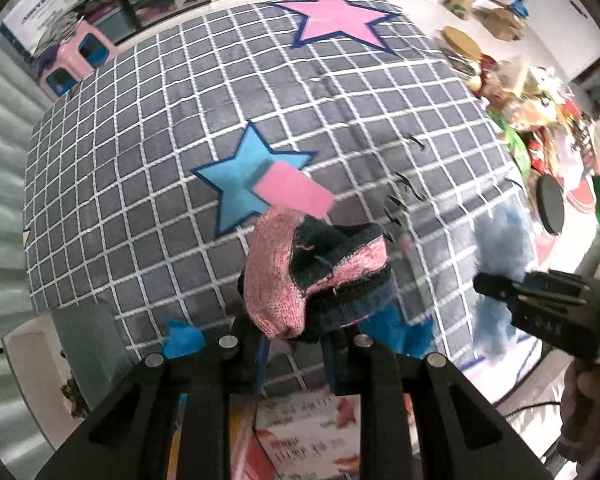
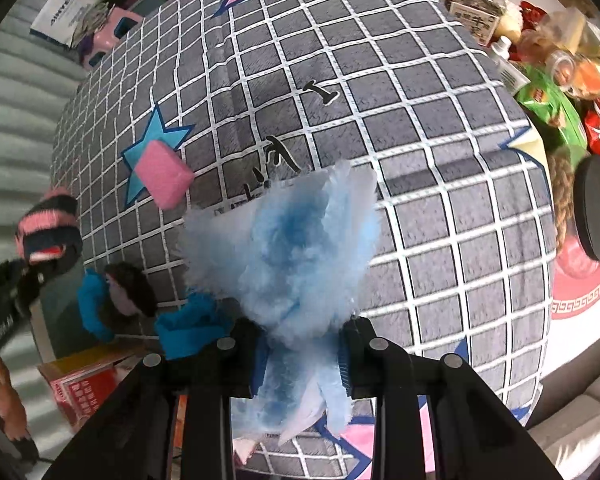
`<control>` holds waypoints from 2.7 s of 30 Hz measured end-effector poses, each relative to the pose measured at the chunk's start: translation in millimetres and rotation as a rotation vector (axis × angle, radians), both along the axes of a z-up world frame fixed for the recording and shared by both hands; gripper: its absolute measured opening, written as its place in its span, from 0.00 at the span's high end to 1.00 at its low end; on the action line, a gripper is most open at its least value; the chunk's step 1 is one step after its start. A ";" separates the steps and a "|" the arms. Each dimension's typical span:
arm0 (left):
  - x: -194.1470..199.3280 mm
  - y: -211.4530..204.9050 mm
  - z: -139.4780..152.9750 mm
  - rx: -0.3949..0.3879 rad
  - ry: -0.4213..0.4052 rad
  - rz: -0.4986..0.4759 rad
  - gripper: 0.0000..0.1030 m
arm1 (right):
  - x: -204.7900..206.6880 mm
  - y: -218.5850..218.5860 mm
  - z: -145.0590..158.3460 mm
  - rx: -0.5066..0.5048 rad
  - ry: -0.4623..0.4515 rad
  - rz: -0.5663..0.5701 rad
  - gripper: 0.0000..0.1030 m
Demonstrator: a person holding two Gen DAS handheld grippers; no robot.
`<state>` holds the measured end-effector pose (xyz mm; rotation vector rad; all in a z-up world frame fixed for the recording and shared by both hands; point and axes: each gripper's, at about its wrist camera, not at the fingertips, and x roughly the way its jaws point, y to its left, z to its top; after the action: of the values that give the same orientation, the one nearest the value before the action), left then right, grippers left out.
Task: Organize soft objects
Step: 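Carry the glove and fluffy toy over the white box with both tools, then lower both tools into the box and open them to release the items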
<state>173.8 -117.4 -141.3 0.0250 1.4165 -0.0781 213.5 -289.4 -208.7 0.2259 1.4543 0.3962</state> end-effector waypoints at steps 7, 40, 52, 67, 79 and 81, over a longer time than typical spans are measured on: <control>-40.9 -16.9 14.5 -0.038 -0.006 -0.060 0.77 | -28.4 -9.6 8.4 0.010 0.002 -0.021 0.71; -229.7 35.6 54.7 -0.100 -0.076 -0.110 0.77 | -205.4 84.4 34.0 0.001 0.000 0.190 0.71; -266.3 114.2 66.9 -0.108 -0.143 0.136 0.77 | -233.7 160.5 65.7 -0.020 -0.072 0.408 0.71; -310.0 211.3 65.4 -0.063 -0.182 0.458 0.77 | -253.8 250.1 103.0 -0.042 -0.162 0.634 0.71; -321.7 265.2 50.7 -0.021 -0.158 0.639 0.77 | -242.0 308.4 123.0 -0.009 -0.177 0.678 0.71; -320.3 268.7 47.2 -0.020 -0.149 0.656 0.77 | -239.4 319.0 125.3 -0.006 -0.176 0.683 0.71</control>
<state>-146.5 151.2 -94.1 -0.4399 1.2164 0.4432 -25.8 29.7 -83.4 -0.3188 1.3285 0.9386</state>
